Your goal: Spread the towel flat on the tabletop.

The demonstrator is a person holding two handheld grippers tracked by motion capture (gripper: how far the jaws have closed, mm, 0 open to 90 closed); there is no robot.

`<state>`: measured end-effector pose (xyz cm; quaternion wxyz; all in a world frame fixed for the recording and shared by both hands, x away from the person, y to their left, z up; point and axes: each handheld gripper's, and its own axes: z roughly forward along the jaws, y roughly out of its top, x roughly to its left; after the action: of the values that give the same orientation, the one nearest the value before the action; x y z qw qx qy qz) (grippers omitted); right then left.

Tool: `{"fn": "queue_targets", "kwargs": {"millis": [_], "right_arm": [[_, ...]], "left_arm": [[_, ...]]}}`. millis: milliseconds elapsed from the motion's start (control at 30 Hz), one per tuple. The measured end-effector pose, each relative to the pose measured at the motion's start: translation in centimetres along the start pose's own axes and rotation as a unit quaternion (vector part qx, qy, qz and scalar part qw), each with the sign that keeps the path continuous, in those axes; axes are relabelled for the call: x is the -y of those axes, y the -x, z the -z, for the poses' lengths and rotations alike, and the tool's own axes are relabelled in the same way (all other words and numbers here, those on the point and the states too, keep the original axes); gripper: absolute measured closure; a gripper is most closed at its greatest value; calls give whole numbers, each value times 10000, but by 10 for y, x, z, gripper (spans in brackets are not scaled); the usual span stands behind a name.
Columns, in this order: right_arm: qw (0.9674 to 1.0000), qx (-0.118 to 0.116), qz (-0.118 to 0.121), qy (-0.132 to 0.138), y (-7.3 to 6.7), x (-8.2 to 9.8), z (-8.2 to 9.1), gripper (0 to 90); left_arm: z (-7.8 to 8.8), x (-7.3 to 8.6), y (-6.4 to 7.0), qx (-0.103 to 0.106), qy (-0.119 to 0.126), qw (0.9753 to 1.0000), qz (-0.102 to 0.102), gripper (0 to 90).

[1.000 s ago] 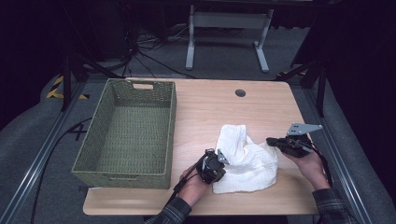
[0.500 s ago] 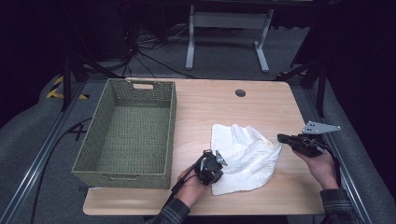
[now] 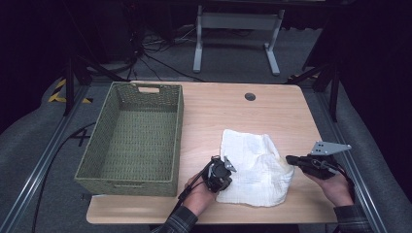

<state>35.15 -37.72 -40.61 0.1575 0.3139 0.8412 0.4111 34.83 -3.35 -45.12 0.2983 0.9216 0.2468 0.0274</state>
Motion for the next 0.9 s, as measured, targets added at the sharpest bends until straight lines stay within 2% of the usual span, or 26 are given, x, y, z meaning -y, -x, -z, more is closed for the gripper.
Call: {"fn": "queue_targets", "kwargs": {"millis": [133,200,367,467,567,600,700,733,800,900], "right_arm": [[9996,-34,-176,-234,3,15,2,874],[9993,-4,-220,-287,5,19,3,826],[9993,109,-350,-95,16,10,5,725],[9990,162,-417,-85,28,0,-4,698],[9984,56,-558,-99,38,-6,-18,689],[9980,7,-615,-157,41,-8,-27,681],[9972,-24,-683,-297,46,-8,-41,674],[9972,-24,-683,-297,46,-8,-41,674],[9955,-173,-830,-415,50,-7,-53,713],[9947,-261,-832,-540,52,-6,-61,865]], "left_arm": [[0,0,0,2,-5,10000,3,897],[0,0,-1,7,10,10000,-15,897],[0,0,-1,15,38,10000,-9,897],[-1,0,-1,16,45,10000,7,897],[0,0,-1,19,28,10000,-3,897],[0,0,-1,23,30,10000,-6,897],[0,0,0,3,10,10000,-12,897],[0,0,0,3,10,10000,-12,897],[-1,0,0,-17,31,10000,-38,897],[-1,0,0,-25,29,10000,-50,898]]}}
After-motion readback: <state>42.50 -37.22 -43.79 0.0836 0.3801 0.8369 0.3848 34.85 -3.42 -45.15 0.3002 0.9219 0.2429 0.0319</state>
